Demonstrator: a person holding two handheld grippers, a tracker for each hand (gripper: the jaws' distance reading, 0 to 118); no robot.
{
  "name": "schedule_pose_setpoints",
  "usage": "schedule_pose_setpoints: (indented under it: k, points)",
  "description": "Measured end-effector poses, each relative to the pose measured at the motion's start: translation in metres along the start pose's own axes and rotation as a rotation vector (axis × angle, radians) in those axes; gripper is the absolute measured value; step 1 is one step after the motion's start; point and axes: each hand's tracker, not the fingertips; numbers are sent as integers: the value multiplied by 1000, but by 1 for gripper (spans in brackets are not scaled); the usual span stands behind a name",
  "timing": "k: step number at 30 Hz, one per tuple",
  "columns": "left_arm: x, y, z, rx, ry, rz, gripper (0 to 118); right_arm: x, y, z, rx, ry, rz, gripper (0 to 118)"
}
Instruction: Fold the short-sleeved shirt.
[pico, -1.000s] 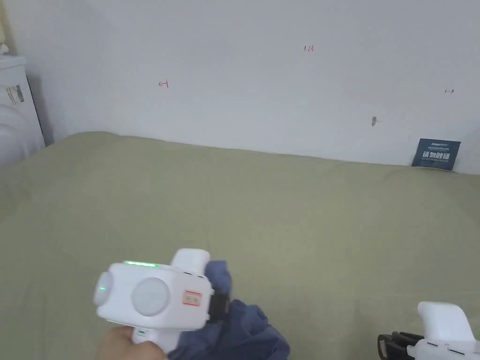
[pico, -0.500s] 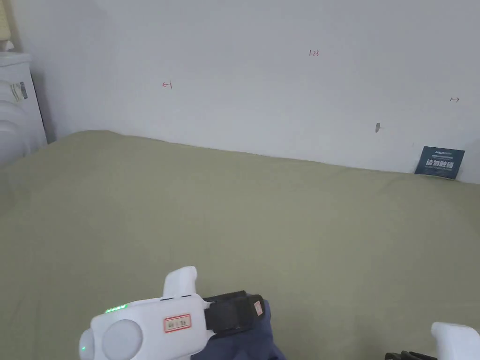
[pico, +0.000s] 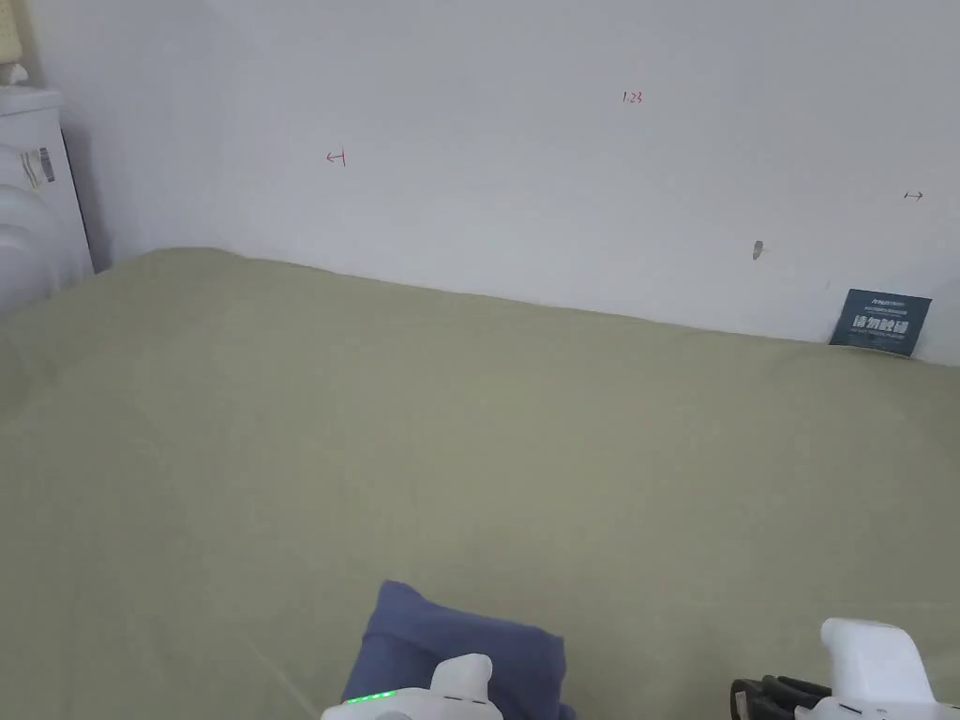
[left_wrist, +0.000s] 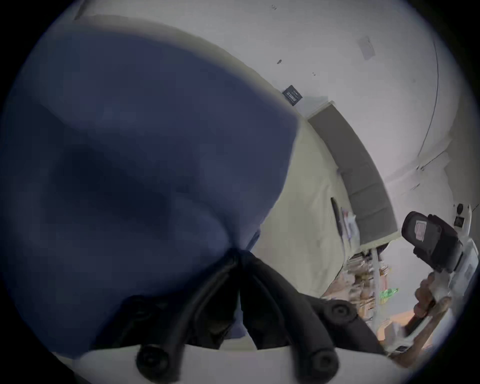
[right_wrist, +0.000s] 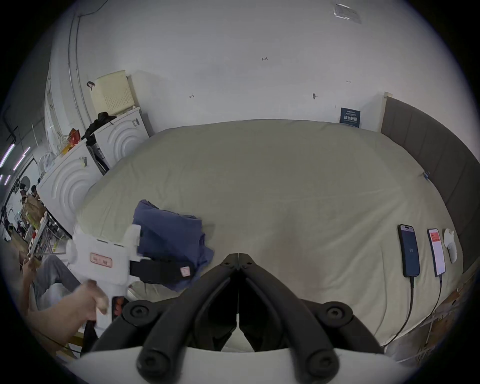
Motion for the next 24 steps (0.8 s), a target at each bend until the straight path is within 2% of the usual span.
schedule_pose_setpoints:
  k: [2,4,7,10,15,18,19,21,23,24]
  points:
    - [7,4,2,-8,35,18,6,-2,1,0,2,9,4,0]
    - [23,10,14,-32,47,-68,6,-4,6,-3,3,20,7,0]
    - [48,17,45,-25,-4,-156,6,-12,20,-10,9,62,-7,0]
    - [55,30,95,27,-79,-170,6,-27,35,-21,8,96,9,0]
    - [10,51,175,161,79,-169,6,-75,44,-67,-85,201,75,0]
    - [-34,60,201,203,123,-53,6,-104,44,-111,-169,311,74,0]
    - [-48,61,206,210,115,-25,6,-110,42,-129,-224,318,63,0]
    - [-71,65,210,217,118,6,6,-116,33,-163,-319,274,71,0]
    - [-89,67,210,212,103,24,6,-111,16,-192,-385,154,92,0]
    - [-97,68,206,209,82,36,6,-104,6,-202,-407,134,76,0]
